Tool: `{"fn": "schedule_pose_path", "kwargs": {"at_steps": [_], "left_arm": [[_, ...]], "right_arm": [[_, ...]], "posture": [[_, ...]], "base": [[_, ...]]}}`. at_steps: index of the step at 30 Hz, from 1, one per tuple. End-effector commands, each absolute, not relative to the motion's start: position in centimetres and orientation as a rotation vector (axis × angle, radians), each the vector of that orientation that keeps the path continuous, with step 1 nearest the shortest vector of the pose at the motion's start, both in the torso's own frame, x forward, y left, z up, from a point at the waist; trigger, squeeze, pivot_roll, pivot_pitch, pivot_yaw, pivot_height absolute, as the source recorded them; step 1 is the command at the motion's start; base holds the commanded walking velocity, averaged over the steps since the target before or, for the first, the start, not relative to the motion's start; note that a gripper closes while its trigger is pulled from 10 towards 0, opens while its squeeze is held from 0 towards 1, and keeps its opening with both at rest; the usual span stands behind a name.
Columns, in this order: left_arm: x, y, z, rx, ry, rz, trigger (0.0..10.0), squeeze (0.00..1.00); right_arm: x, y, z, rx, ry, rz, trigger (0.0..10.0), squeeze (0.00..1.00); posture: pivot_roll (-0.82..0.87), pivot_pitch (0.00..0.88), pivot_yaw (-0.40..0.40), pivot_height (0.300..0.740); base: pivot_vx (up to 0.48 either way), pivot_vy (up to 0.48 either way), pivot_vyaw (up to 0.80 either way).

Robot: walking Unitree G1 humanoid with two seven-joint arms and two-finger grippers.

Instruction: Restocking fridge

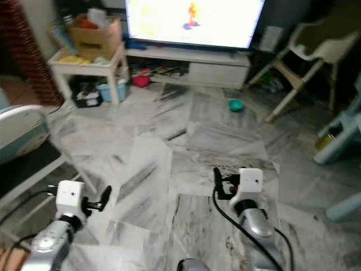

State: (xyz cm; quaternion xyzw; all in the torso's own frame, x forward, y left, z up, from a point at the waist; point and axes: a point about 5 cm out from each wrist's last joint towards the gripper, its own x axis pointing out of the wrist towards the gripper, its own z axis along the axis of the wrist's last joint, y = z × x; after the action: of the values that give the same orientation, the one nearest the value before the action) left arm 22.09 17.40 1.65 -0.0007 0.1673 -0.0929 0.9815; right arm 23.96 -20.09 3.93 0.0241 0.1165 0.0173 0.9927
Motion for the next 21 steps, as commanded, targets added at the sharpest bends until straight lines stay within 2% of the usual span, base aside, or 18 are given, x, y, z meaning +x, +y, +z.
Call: {"fn": "schedule_pose_path", "kwargs": {"at_steps": [1,6,16,21], "left_arm": [[22.1,18.2,1.7,0.027,0.341,-0.173,10.0,0.0],[22.3,18.5,1.9,0.035,0.336,-0.158,10.0,0.0],[22.4,19.2,2.3,0.053,0.325,-0.124,10.0,0.0],[22.5,19.2,2.3,0.055,0.326,-0.114,10.0,0.0]], "right_arm": [[24.3,-19.5,4.2,0.058,0.224,0.052,10.0,0.0],[24.5,-19.5,4.3,0.061,0.216,0.055,10.0,0.0],[24.7,-19.4,4.6,0.05,0.21,0.072,10.0,0.0],[25.2,-19.4,4.7,0.046,0.207,0.078,10.0,0.0]], "posture": [[-0.01,0.0,-0.037,0.74],[0.0,0.0,-0.038,0.74],[0.01,0.0,-0.042,0.74],[0.01,0.0,-0.041,0.74]], "base": [[0.0,0.0,-0.8],[0.0,0.0,-0.8],[0.0,0.0,0.0],[-0.279,0.0,0.0]]}}
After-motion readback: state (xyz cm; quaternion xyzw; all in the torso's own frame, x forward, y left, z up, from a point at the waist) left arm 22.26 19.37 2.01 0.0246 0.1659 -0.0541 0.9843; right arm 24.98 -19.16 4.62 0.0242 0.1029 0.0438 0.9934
